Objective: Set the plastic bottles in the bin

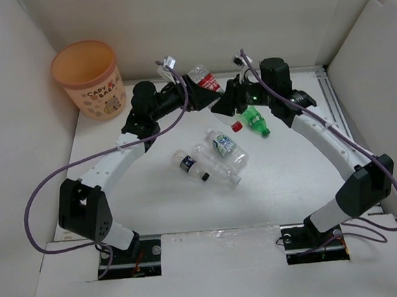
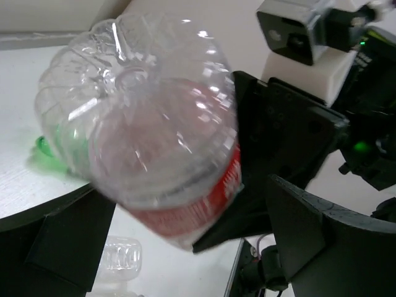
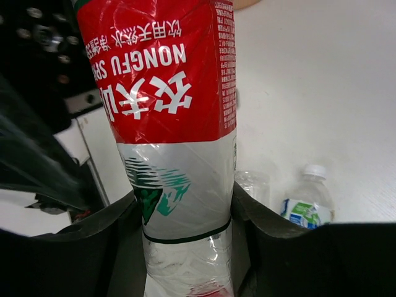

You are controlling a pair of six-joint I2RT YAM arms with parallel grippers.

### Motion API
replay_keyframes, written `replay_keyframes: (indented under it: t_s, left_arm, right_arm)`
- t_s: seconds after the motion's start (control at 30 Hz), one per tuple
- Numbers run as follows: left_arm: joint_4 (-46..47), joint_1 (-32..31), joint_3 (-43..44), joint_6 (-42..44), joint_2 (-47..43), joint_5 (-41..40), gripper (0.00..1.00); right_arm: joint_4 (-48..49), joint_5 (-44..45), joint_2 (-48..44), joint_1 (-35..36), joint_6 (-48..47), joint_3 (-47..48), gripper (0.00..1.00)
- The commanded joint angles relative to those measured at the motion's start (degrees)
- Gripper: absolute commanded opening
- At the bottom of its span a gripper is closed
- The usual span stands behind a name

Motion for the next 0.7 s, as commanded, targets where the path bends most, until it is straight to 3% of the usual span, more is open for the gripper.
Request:
replay_keyframes:
  t_s: [0.0, 0.07, 0.2, 0.23, 0.27, 0.33, 0.37, 0.4, 0.43, 0.5, 0.67]
  left_arm:
    - [4.91, -1.14, 1.85, -0.86, -0.29, -0.49, 1.00]
    - [4.91, -1.14, 1.85, -0.86, -0.29, -2.69, 1.00]
    - [4.91, -1.14, 2.10, -1.39, -0.90, -4.36, 0.84]
    - [4.91, -1.14, 2.89, -1.39, -0.90, -4.36, 0.58]
    - [4.91, -1.14, 2.90, -1.39, -0.90, -5.06, 0.39]
    - [4.91, -1.14, 3.95, -1.91, -0.90, -5.59, 0.11]
    - [3.52, -1.14, 4.48, -1.92, -0.90, -5.59, 0.00]
    - [2.03, -1.14, 5.27, -1.92, -0.90, -7.77, 0.00]
    - [0.44, -1.14, 7.80, -1.05, -0.38, -8.49, 0.00]
    - [-5.07, -1.14, 11.15, 1.15, 0.15, -10.15, 0.00]
    - [-14.76, 6.76, 25.79, 1.86, 3.92, -12.10, 0.00]
  right_arm:
    - [6.79, -4.71, -2.12, 2.40, 1.00, -0.85, 0.00]
    - [6.79, -4.71, -2.12, 2.93, 1.53, -0.86, 0.00]
    - [8.02, -5.58, -1.60, 3.46, 2.15, -2.00, 0.00]
    - [8.02, -5.58, -1.60, 3.46, 2.15, -2.00, 0.00]
    - [8.55, -5.06, -1.60, 3.46, 2.15, -2.00, 0.00]
    - [8.55, -4.36, -1.60, 3.46, 2.67, -2.53, 0.32]
    - [8.55, -3.83, -1.60, 3.46, 3.28, -2.53, 0.52]
    - [8.55, -2.17, -1.60, 3.46, 3.29, -3.14, 0.77]
    - [8.55, -1.11, -1.60, 2.68, 3.90, -3.84, 0.90]
    - [8.55, 0.82, -2.99, 1.88, 3.90, -4.81, 1.00]
    - [5.66, 6.90, -5.29, -2.33, 3.90, -7.96, 1.00]
